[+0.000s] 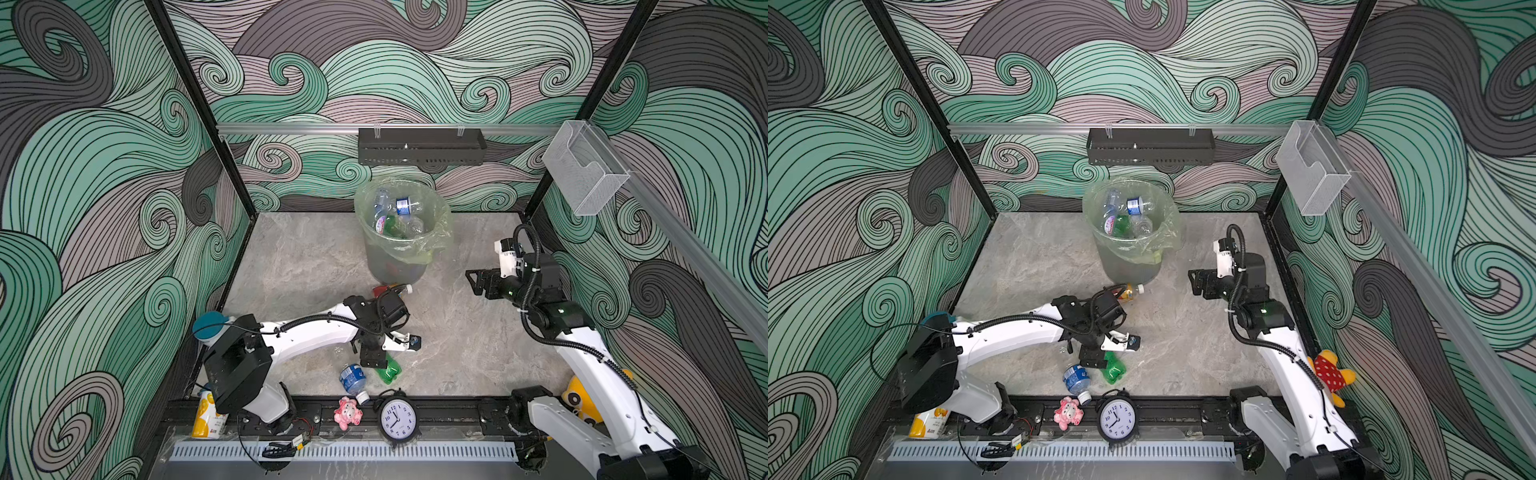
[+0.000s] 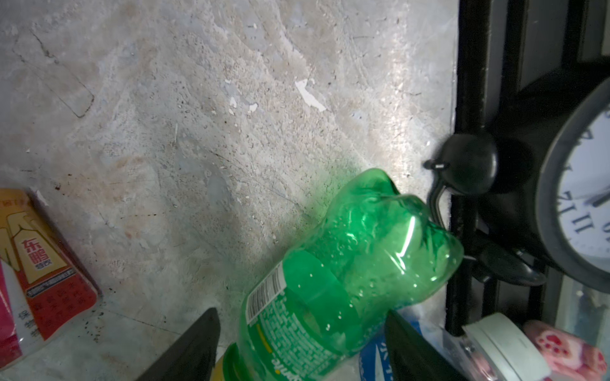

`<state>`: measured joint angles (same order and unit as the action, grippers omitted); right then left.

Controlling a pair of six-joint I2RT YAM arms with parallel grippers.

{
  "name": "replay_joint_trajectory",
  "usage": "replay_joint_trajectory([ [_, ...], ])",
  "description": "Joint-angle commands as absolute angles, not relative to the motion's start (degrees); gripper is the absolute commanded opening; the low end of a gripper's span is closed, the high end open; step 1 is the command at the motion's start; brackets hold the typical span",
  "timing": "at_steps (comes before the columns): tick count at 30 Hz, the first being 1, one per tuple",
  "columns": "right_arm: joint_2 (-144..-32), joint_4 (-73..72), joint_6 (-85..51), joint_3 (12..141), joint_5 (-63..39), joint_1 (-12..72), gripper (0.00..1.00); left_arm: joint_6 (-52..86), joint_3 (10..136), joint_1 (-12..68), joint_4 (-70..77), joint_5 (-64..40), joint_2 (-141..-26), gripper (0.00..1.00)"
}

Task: Throw the plastic bottles in the bin
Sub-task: Pick up the plastic bottle from the bottom-center of the table.

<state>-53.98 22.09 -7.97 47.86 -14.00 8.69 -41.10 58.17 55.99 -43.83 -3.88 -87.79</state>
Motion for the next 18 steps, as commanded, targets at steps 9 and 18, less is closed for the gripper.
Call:
replay_joint_trajectory([
  [9,-52.7,22.4,-8.3,47.0,-14.6,7.9,0.88,-39.9,56.4,56.9,-39.0,0.0,-93.1,0.74],
  [18,-52.3,22.7,-8.1,47.0,-14.7,7.6,0.88,-39.3,57.5,56.9,-34.8,1.6,-96.8,0.74],
])
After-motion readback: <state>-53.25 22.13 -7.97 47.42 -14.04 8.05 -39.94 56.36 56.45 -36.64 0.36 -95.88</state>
